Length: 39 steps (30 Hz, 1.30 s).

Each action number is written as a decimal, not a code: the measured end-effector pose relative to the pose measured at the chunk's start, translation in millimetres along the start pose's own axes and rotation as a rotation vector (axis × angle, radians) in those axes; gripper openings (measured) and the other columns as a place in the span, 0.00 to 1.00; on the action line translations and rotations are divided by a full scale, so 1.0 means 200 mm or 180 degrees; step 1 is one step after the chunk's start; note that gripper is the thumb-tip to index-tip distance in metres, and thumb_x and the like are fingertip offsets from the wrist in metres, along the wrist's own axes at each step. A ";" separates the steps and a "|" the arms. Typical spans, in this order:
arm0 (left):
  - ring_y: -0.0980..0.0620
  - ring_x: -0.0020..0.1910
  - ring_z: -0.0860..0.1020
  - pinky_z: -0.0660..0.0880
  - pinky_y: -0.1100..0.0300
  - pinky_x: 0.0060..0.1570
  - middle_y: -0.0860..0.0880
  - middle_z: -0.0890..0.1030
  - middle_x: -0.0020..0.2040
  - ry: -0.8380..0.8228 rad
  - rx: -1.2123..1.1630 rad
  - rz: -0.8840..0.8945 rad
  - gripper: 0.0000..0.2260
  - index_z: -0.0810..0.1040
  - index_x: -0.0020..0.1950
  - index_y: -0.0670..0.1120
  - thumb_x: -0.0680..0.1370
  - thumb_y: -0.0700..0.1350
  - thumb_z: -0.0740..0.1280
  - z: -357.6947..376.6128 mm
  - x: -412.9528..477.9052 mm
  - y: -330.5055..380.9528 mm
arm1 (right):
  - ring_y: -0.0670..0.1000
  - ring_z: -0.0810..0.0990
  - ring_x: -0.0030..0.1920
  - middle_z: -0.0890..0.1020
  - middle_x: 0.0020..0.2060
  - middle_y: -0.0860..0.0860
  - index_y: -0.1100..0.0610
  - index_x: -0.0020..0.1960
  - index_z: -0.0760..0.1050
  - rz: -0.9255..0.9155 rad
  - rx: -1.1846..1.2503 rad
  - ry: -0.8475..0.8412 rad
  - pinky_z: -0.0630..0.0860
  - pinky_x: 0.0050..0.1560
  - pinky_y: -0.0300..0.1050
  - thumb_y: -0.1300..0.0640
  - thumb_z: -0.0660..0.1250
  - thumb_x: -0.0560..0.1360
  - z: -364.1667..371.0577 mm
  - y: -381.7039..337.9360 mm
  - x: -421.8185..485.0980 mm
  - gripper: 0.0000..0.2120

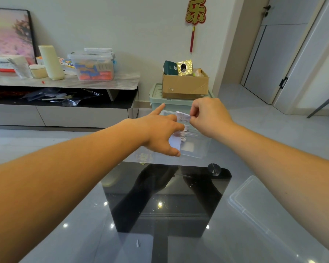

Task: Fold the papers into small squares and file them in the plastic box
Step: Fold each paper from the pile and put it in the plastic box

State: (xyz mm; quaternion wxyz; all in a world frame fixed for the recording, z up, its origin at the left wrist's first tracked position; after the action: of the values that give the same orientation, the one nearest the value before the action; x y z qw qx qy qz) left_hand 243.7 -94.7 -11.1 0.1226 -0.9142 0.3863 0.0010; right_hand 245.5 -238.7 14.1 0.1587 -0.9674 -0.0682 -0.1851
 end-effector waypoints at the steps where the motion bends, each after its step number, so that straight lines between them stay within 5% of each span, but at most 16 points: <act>1: 0.46 0.74 0.66 0.37 0.40 0.78 0.46 0.70 0.71 -0.0033 -0.0019 0.0002 0.32 0.64 0.77 0.53 0.78 0.67 0.61 0.00 0.00 0.00 | 0.52 0.78 0.43 0.79 0.38 0.47 0.51 0.39 0.76 -0.0005 0.0041 -0.0017 0.72 0.40 0.44 0.61 0.68 0.74 0.00 0.00 0.00 0.08; 7: 0.46 0.67 0.68 0.55 0.47 0.76 0.46 0.69 0.67 0.0072 -0.0166 0.0011 0.32 0.67 0.75 0.53 0.76 0.68 0.63 0.00 0.02 0.00 | 0.53 0.79 0.44 0.80 0.39 0.48 0.51 0.39 0.76 -0.0126 0.0006 -0.0130 0.79 0.46 0.51 0.62 0.67 0.73 0.00 0.00 0.00 0.08; 16: 0.48 0.71 0.69 0.49 0.43 0.79 0.48 0.71 0.70 0.0212 -0.0164 0.0054 0.32 0.66 0.76 0.51 0.76 0.65 0.66 0.02 0.02 -0.01 | 0.53 0.82 0.45 0.84 0.40 0.49 0.51 0.43 0.84 -0.0285 -0.0254 -0.0626 0.79 0.46 0.46 0.62 0.70 0.74 0.03 -0.03 0.03 0.08; 23: 0.47 0.65 0.68 0.66 0.51 0.68 0.48 0.68 0.68 0.0862 -0.0127 -0.0085 0.37 0.65 0.73 0.49 0.72 0.67 0.70 0.04 0.00 -0.01 | 0.56 0.80 0.43 0.84 0.38 0.52 0.55 0.46 0.85 -0.0490 -0.0436 -0.0914 0.77 0.43 0.46 0.67 0.66 0.74 0.03 -0.06 0.04 0.11; 29: 0.48 0.73 0.66 0.57 0.48 0.77 0.49 0.68 0.74 0.0579 -0.0016 -0.0141 0.36 0.63 0.77 0.50 0.75 0.66 0.67 0.04 0.00 -0.01 | 0.53 0.81 0.55 0.84 0.55 0.52 0.56 0.62 0.81 -0.0453 -0.0099 -0.0954 0.77 0.57 0.47 0.63 0.62 0.81 0.01 -0.04 0.02 0.14; 35: 0.47 0.76 0.66 0.42 0.39 0.78 0.51 0.69 0.76 0.0107 -0.0222 -0.0288 0.39 0.56 0.81 0.53 0.76 0.65 0.66 0.05 0.01 0.00 | 0.54 0.78 0.53 0.83 0.53 0.54 0.56 0.56 0.81 -0.0573 0.0035 -0.1140 0.76 0.58 0.54 0.60 0.55 0.81 0.04 -0.01 -0.06 0.16; 39: 0.45 0.71 0.71 0.67 0.47 0.72 0.49 0.71 0.75 -0.0051 -0.0585 -0.0386 0.39 0.56 0.81 0.52 0.76 0.59 0.71 0.04 0.00 0.00 | 0.50 0.74 0.56 0.80 0.55 0.48 0.50 0.63 0.77 -0.0572 -0.0043 -0.1180 0.66 0.66 0.52 0.55 0.51 0.83 0.07 0.02 -0.10 0.18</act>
State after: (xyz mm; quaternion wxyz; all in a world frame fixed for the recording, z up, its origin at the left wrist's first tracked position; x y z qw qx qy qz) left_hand 244.8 -92.5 -17.9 0.0411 -0.9432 0.3276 0.0363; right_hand 231.7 -239.0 -6.7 0.1199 -0.9760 -0.1810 -0.0176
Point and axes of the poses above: each hand's wrist, its own x-axis towards the middle knuckle, its own z-axis out of the palm, y = z × x, the point moved 4 cm from there along x, towards the middle knuckle
